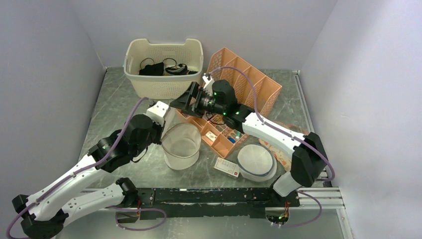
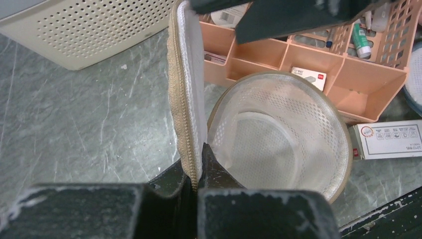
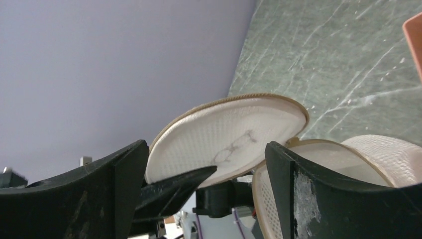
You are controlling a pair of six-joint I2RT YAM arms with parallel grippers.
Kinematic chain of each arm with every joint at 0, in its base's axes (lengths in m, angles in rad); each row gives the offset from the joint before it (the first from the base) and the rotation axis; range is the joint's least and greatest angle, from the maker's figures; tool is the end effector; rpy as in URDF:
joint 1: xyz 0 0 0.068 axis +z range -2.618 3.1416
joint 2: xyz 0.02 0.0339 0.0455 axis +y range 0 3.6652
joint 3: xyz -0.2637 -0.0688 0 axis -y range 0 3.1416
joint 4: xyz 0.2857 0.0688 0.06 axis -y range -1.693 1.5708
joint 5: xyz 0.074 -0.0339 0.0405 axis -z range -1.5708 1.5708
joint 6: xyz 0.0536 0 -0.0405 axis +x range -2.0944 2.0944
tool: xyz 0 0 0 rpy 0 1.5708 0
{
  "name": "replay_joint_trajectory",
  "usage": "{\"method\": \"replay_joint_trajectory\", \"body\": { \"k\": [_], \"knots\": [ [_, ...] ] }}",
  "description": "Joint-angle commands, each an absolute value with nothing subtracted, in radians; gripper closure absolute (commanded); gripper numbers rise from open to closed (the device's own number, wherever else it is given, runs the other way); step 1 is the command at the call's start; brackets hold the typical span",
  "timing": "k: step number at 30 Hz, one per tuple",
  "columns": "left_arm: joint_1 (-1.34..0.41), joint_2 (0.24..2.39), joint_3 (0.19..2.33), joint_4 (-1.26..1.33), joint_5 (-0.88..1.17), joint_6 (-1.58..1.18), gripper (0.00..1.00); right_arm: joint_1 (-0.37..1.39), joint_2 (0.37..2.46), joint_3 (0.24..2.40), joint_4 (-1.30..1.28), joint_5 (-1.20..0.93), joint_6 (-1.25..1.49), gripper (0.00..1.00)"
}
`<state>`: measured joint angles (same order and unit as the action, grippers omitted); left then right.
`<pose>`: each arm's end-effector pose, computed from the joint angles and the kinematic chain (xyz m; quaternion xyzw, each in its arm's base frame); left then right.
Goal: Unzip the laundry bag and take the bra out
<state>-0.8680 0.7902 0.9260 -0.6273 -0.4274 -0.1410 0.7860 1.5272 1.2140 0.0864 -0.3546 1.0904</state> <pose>0.1576 -0.1517 0.3410 0.1962 0.8223 -0.0834 0.5275 0.2836 0.3102 0.3181 0.0083 0.7781 0.5758 0.2510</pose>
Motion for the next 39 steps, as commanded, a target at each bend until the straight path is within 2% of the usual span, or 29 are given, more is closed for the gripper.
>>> {"method": "replay_joint_trajectory", "body": {
  "k": [1,6,10,15,16,19,21,22,33,39],
  "knots": [
    [-0.872,0.801,0.925,-0.588,-0.371,-0.082,0.89,0.825,1.575,1.239,0.165,-0.32,1.193,0.12],
    [-0.873,0.821,0.922,-0.597,-0.347,-0.057,0.86,0.861,1.574,1.219,0.136,-0.259,1.225,0.14],
    [-0.872,0.83,0.917,-0.604,-0.337,-0.045,0.79,0.87,1.566,1.166,0.182,-0.236,1.281,0.28],
    [-0.872,0.826,0.912,-0.602,-0.303,-0.04,0.76,0.875,1.564,1.189,0.14,-0.208,1.245,0.29],
    [-0.872,0.825,0.911,-0.6,-0.293,-0.041,0.75,0.874,1.562,1.184,0.138,-0.207,1.246,0.33],
    [-0.871,0.827,0.917,-0.596,-0.274,-0.054,0.72,0.874,1.539,1.135,0.156,-0.189,1.259,0.54],
    [-0.872,0.822,0.914,-0.588,-0.266,-0.071,0.71,0.874,1.522,1.092,0.179,-0.184,1.265,0.72],
    [-0.872,0.819,0.912,-0.583,-0.264,-0.084,0.7,0.872,1.518,1.078,0.18,-0.182,1.26,0.77],
    [-0.872,0.789,0.835,-0.425,-0.057,-0.319,0.42,0.872,1.43,0.925,0.135,-0.2,1.167,0.8],
    [-0.872,0.811,0.914,-0.523,-0.173,-0.431,0.34,0.877,1.355,0.809,0.104,-0.211,1.127,0.8]
  ]
}}
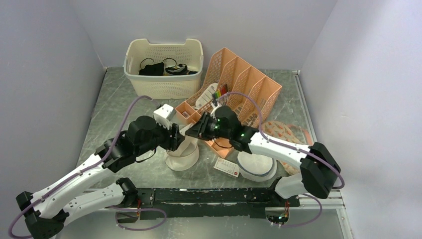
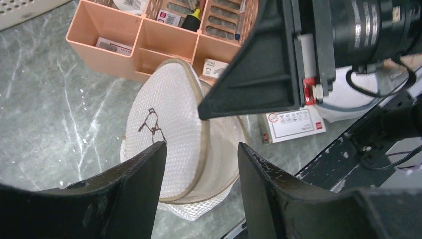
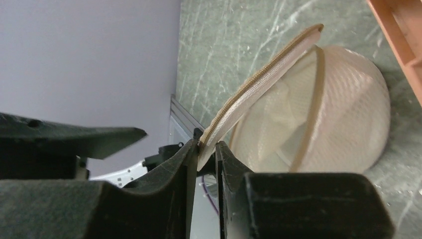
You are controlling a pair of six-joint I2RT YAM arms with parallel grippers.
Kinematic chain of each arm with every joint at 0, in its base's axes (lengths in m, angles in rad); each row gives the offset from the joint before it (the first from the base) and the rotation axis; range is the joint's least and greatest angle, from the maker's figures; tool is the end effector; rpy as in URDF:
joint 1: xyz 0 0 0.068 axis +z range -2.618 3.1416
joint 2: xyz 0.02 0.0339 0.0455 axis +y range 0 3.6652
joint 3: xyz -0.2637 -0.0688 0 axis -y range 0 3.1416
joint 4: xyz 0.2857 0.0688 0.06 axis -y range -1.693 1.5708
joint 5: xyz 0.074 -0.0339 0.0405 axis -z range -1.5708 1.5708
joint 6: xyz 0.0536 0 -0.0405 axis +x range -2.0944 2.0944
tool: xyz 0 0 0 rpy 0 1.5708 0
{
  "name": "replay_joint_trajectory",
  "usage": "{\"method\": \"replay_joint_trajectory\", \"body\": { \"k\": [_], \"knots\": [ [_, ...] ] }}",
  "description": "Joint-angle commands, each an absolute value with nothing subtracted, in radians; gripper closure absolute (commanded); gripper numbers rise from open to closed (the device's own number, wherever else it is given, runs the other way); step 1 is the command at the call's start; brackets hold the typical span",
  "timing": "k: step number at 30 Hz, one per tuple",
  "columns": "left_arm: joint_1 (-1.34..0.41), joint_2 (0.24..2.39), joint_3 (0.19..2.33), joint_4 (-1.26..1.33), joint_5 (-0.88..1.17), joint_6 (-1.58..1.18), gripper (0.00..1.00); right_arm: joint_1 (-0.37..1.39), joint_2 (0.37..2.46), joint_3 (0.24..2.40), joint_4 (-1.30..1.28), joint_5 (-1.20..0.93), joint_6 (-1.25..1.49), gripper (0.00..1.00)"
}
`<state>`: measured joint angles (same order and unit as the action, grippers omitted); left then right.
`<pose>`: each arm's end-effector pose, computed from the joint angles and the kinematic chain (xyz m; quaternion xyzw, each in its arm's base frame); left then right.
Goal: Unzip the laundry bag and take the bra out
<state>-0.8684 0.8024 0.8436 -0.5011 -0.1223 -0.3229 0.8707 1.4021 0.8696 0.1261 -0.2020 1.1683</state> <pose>0.1560 -0.1742 0.3184 0.1974 0.8254 -0.2523 0.4648 0.2292 0.2888 0.2301 0.0684 0.8300 0.5101 0.2148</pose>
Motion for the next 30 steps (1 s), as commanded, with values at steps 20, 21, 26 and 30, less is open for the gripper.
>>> {"method": "replay_joint_trajectory", "body": {
  "k": [20,21,26,30],
  "knots": [
    [-0.872,0.801,0.833,-0.514,-0.216,-0.736,0.07,0.996,1.462,0.619,0.095,-0.105,0.859,0.67],
    [-0.872,0.788,0.832,-0.519,-0.222,-0.74,0.07,0.996,1.466,0.622,0.086,-0.102,0.839,0.64],
    [-0.872,0.736,0.822,-0.536,-0.271,-0.746,0.05,0.986,1.414,0.691,-0.069,-0.024,0.688,0.52],
    [-0.873,0.729,0.825,-0.538,-0.305,-0.718,0.0,0.984,1.309,0.718,-0.15,0.041,0.531,0.34]
  ]
}}
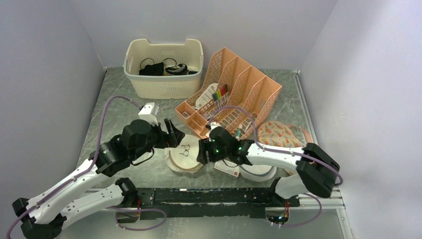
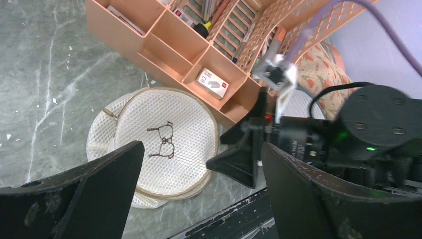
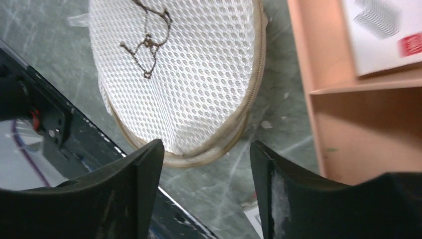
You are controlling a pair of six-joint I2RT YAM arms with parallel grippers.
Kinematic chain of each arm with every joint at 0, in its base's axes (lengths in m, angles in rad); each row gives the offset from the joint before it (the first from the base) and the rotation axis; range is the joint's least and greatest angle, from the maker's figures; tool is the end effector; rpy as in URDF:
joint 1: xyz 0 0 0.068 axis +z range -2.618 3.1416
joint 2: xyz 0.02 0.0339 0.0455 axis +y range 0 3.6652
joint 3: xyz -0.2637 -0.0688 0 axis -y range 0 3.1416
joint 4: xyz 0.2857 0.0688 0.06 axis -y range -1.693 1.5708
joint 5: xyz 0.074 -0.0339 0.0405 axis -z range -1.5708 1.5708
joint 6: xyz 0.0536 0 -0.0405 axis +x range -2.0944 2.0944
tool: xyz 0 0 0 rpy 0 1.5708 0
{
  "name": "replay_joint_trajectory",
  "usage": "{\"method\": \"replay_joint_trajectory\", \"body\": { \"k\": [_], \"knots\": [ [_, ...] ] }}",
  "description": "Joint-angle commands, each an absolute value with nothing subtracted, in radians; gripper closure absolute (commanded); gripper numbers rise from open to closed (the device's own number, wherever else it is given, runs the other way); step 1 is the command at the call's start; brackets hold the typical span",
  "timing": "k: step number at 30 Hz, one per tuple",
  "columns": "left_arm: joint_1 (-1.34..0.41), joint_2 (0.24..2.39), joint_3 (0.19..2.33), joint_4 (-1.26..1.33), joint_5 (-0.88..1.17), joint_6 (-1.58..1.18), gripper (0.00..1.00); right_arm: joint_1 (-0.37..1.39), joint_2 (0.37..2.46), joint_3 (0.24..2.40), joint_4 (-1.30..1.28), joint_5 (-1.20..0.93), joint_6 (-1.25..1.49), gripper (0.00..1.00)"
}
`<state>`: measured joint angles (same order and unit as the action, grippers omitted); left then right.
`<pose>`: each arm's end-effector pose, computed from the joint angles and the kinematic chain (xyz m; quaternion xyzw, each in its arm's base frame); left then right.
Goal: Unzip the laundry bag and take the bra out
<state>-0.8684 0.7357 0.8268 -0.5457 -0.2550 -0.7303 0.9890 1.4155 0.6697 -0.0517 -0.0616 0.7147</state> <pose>0.1503 -0.1566 0.3209 -0.0091 0.8440 -0.3014 0.4435 0.1725 0.2682 0.1330 -0.1381 0.9155 0.3024 0.2268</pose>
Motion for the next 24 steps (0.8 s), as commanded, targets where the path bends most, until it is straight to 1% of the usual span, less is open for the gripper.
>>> {"method": "replay_joint_trajectory", "body": {
  "k": [1,3,6,11,16,19,21,24],
  "knots": [
    [-0.871,0.735,0.827,-0.533,-0.31,-0.708,0.01,0.983,1.279,0.718,-0.165,0.073,0.508,0.27],
    [-0.866,0.755,0.838,-0.514,-0.309,-0.68,0.01,0.967,1.214,0.727,-0.197,0.145,0.478,0.12],
    [-0.814,0.823,0.878,-0.492,-0.252,-0.623,0.01,0.913,1.128,0.758,-0.238,0.204,0.444,0.01],
    [-0.56,0.973,0.964,-0.428,0.007,-0.531,0.0,0.732,1.026,0.84,-0.269,0.201,0.364,0.0],
    [-0.381,1.076,1.166,-0.454,0.081,-0.42,0.01,0.639,0.978,1.01,-0.346,0.29,0.25,0.0],
    [-0.323,1.11,1.352,-0.505,0.075,-0.364,0.01,0.623,0.962,1.161,-0.389,0.357,0.209,0.0],
    [-0.319,1.114,1.473,-0.537,0.05,-0.3,0.0,0.624,0.949,1.24,-0.416,0.419,0.199,0.0],
    [-0.319,1.091,1.618,-0.566,0.033,-0.28,0.0,0.623,0.912,1.323,-0.43,0.443,0.172,0.0]
  ]
}}
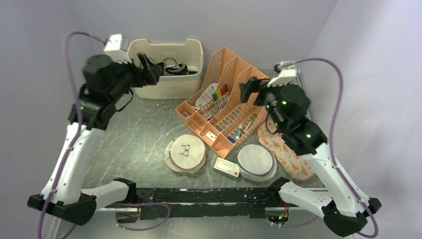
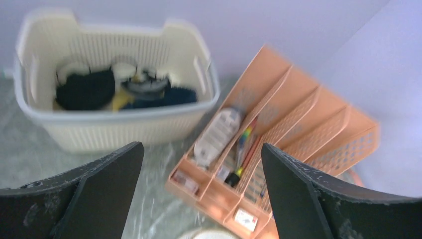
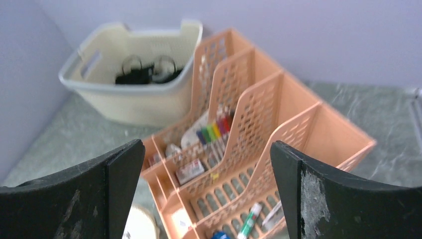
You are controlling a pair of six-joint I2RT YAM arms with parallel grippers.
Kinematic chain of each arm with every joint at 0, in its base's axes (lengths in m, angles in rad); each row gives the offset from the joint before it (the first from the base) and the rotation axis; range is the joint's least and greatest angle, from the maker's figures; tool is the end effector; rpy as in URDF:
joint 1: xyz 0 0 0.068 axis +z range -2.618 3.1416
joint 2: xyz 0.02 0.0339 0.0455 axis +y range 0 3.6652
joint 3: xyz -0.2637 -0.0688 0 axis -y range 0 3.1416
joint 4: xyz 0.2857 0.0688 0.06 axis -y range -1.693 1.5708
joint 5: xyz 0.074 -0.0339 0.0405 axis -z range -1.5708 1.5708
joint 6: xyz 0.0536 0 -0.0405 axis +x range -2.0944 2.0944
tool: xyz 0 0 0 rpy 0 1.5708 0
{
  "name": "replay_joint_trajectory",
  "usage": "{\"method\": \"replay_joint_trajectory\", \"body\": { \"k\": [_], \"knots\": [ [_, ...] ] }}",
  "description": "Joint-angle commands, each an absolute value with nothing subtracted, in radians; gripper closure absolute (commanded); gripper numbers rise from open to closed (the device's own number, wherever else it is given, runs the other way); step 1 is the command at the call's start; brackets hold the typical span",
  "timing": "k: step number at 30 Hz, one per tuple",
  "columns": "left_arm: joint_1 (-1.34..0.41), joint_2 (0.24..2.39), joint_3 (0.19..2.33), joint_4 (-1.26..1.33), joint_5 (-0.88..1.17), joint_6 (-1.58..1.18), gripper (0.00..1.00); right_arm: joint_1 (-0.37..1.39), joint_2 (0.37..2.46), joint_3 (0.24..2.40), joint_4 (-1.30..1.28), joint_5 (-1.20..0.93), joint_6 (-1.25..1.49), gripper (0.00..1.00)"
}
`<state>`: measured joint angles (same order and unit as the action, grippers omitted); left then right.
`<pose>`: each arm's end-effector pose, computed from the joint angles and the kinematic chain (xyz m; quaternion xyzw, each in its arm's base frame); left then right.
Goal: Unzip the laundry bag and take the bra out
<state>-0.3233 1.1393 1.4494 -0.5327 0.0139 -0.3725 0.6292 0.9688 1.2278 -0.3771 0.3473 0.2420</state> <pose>0.2728 -0.0922 0.4692 -0.0149 0.7811 -0.2179 0.5849 0.2169 0.1353 0.4474 -0.0291 0.7447 0.1589 0.6476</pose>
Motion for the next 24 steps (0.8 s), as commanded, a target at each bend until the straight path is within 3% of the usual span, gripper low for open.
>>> {"method": "replay_joint_trajectory", "body": {
  "k": [1,10,24],
  "knots": [
    [-0.319,1.073,1.645,-0.563,0.032,-0.28,0.0,0.623,0.893,1.337,-0.426,0.441,0.162,0.0],
    [-0.319,0.922,1.675,-0.556,0.015,-0.303,0.01,0.624,0.776,1.369,-0.397,0.475,0.144,0.0],
    [-0.319,0.891,1.655,-0.604,0.006,-0.304,0.0,0.623,0.784,1.362,-0.447,0.507,0.197,0.0]
  ]
}}
